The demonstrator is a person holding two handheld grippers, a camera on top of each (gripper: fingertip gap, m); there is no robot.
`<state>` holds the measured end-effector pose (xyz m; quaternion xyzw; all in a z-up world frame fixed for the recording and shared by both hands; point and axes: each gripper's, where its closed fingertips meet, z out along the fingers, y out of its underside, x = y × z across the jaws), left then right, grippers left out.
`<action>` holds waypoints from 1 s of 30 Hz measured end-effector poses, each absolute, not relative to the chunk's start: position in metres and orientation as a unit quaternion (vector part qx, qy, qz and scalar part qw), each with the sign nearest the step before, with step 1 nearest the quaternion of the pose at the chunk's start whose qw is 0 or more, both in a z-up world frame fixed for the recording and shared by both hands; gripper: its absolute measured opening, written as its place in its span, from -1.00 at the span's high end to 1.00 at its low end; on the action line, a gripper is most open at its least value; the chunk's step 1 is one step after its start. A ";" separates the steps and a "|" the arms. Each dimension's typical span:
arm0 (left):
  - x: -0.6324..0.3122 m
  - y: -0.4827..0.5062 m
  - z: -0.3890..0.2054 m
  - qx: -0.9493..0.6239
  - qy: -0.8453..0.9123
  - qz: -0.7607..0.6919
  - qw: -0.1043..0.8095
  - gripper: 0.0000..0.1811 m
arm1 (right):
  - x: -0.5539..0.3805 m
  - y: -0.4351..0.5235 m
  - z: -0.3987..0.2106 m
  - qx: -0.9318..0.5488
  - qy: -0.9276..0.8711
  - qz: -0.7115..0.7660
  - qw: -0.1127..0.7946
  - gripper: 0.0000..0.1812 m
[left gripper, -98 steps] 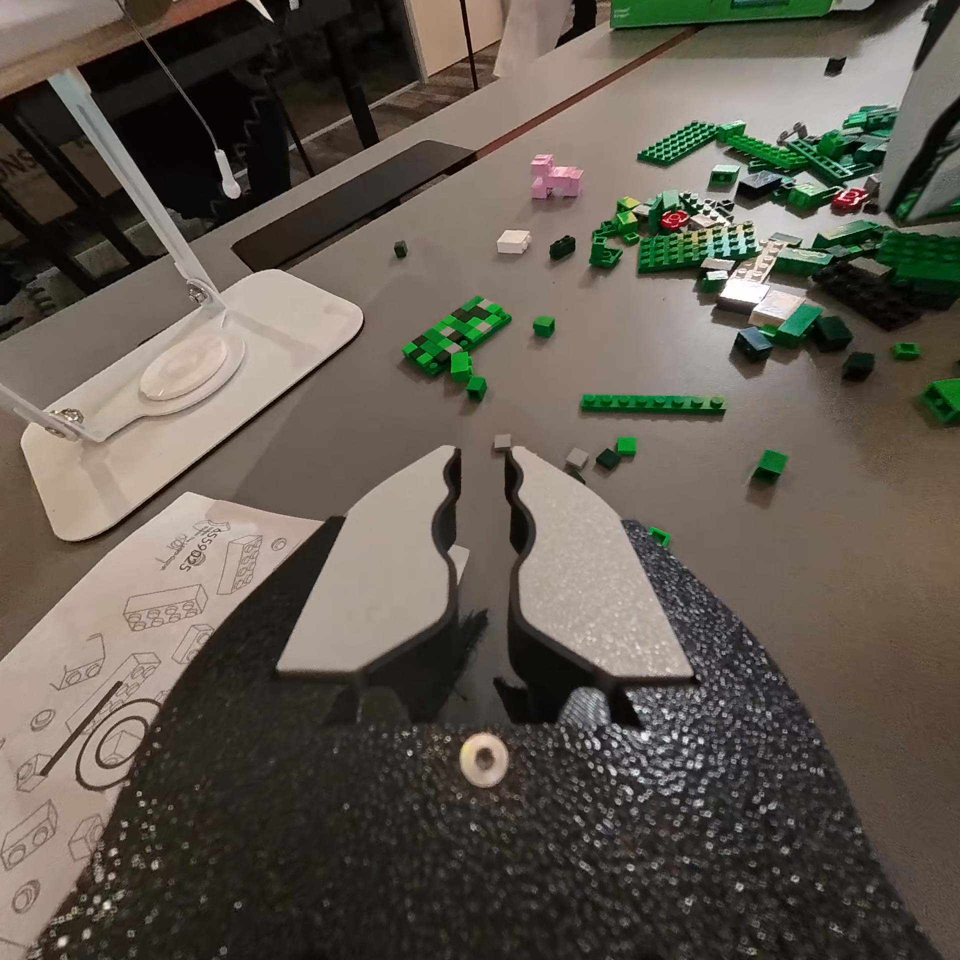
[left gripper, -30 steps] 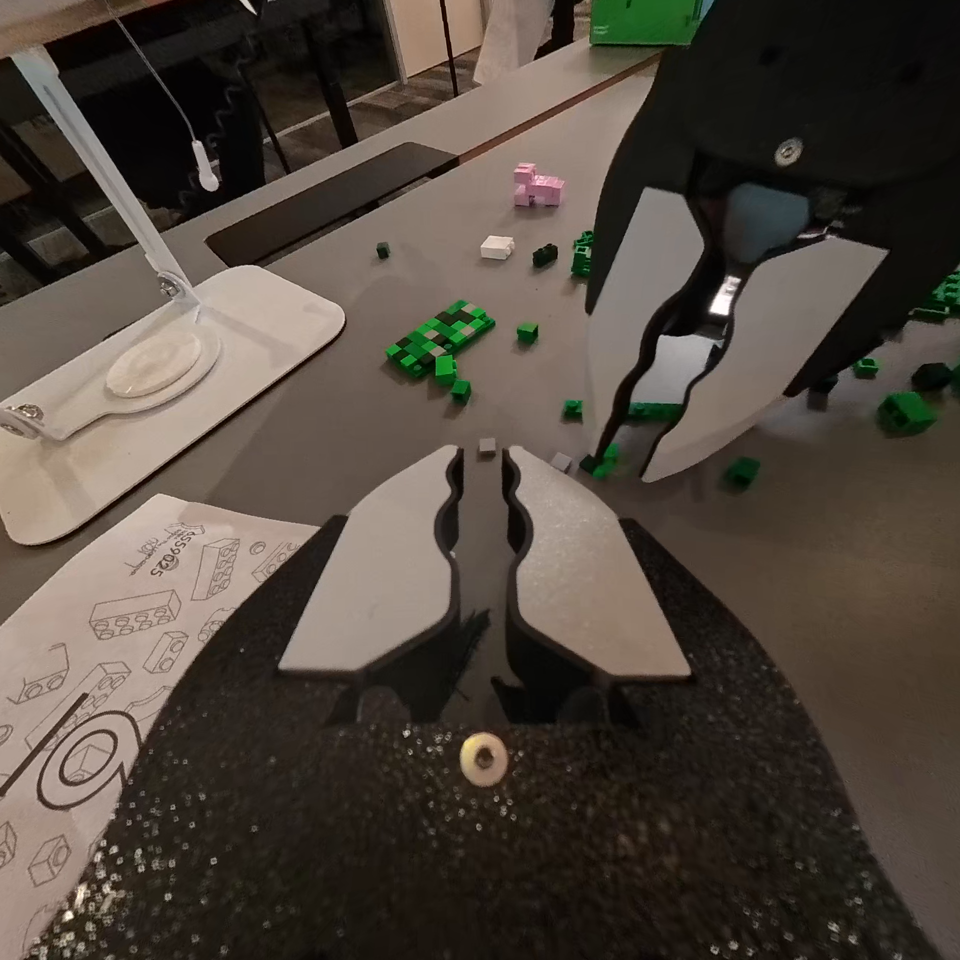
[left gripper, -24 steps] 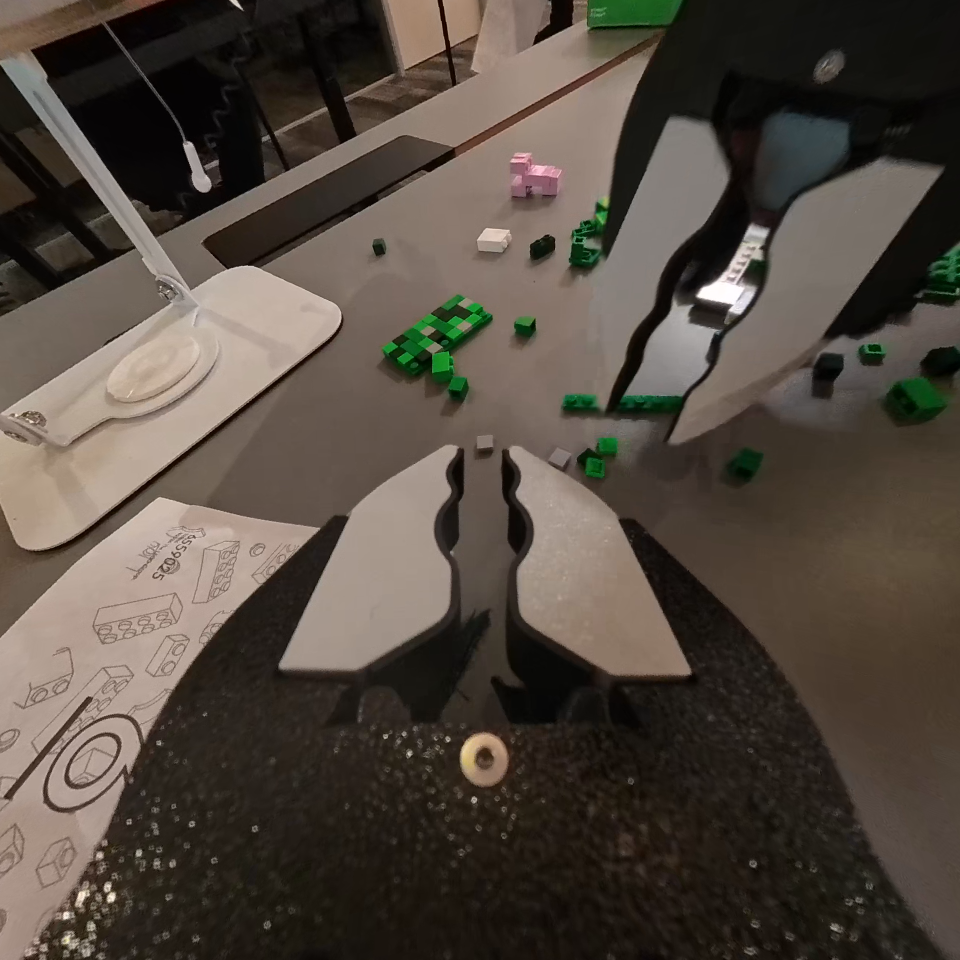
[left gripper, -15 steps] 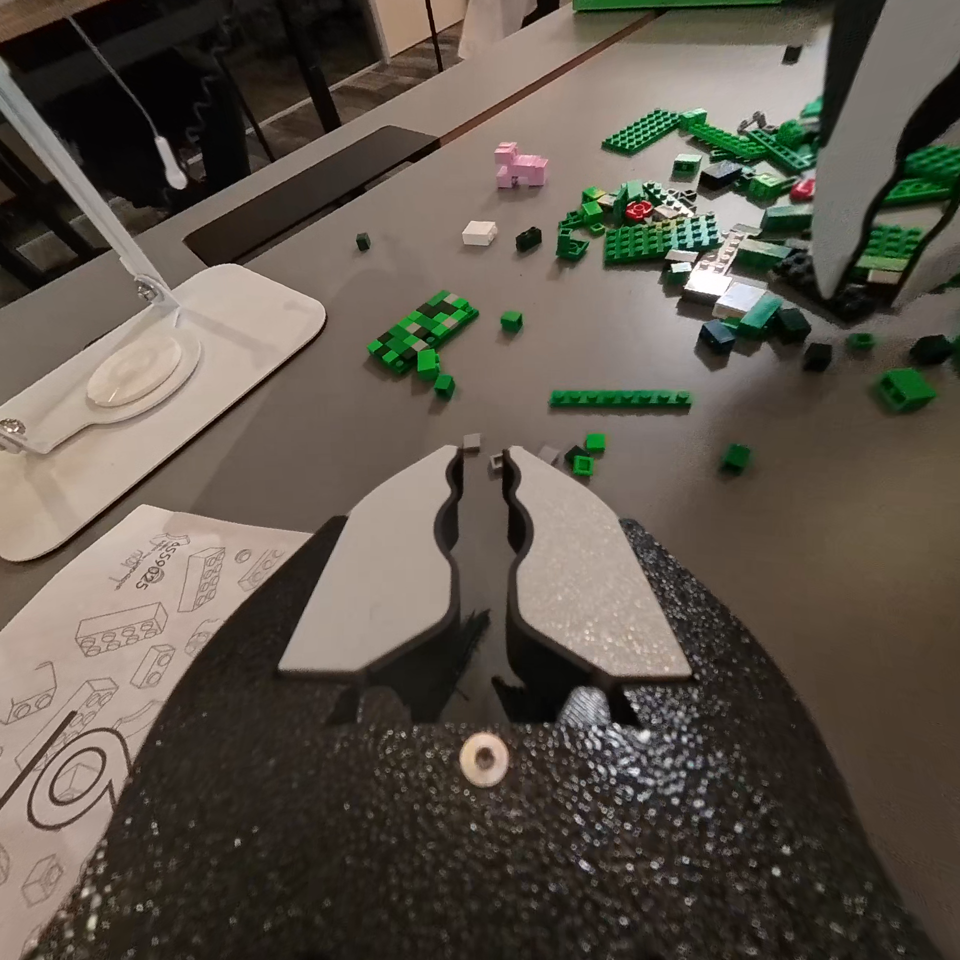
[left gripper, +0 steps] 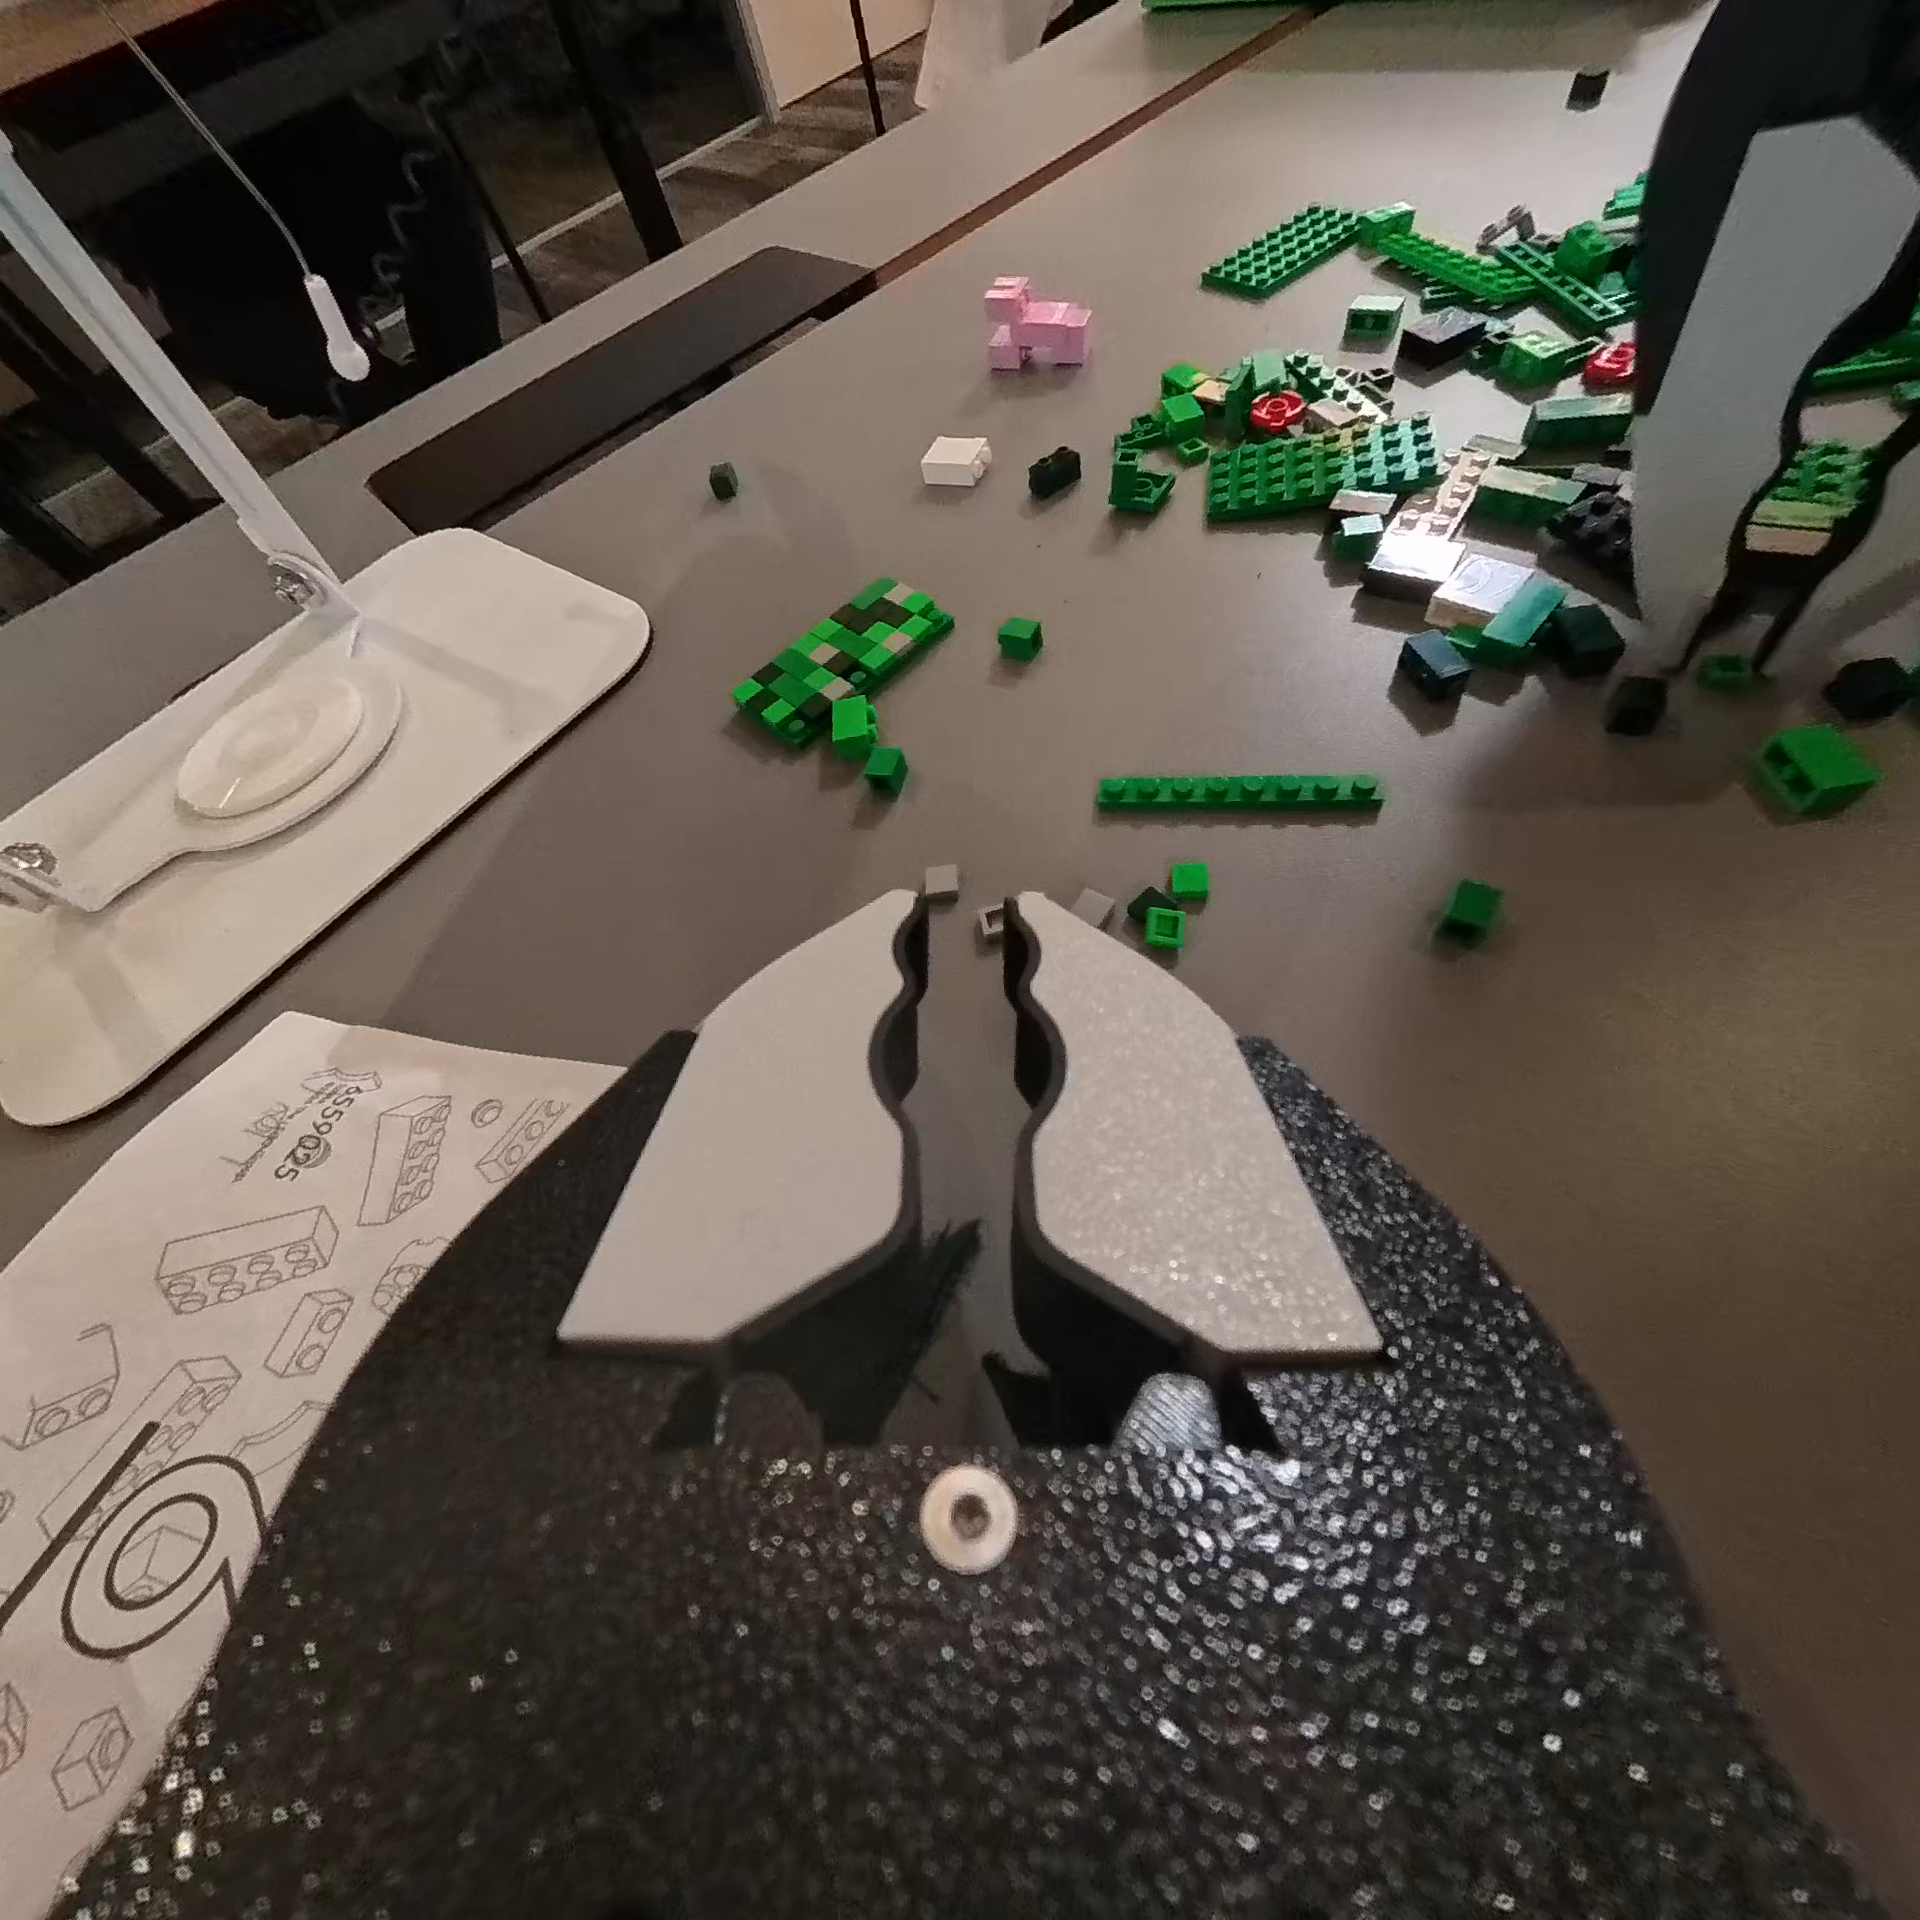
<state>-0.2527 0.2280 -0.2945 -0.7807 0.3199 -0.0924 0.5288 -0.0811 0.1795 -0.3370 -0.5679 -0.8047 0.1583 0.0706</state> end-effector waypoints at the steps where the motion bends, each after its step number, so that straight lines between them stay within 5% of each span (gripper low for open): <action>1: -0.253 0.228 -0.295 -0.781 0.321 -0.092 0.528 0.86 | -0.081 0.180 -0.337 -0.568 -0.805 0.159 0.070 0.89; 5: -0.253 0.228 -0.295 -0.781 0.321 -0.091 0.528 0.86 | -0.084 0.182 -0.334 -0.568 -0.804 0.163 0.073 0.91; 11: -0.254 0.228 -0.294 -0.782 0.314 -0.094 0.530 0.86 | -0.174 0.197 -0.299 -0.542 -0.774 0.241 0.223 0.92; 30: -0.258 0.230 -0.291 -0.784 0.295 -0.116 0.534 0.86 | -0.216 0.213 -0.305 -0.550 -0.758 0.245 0.251 0.68</action>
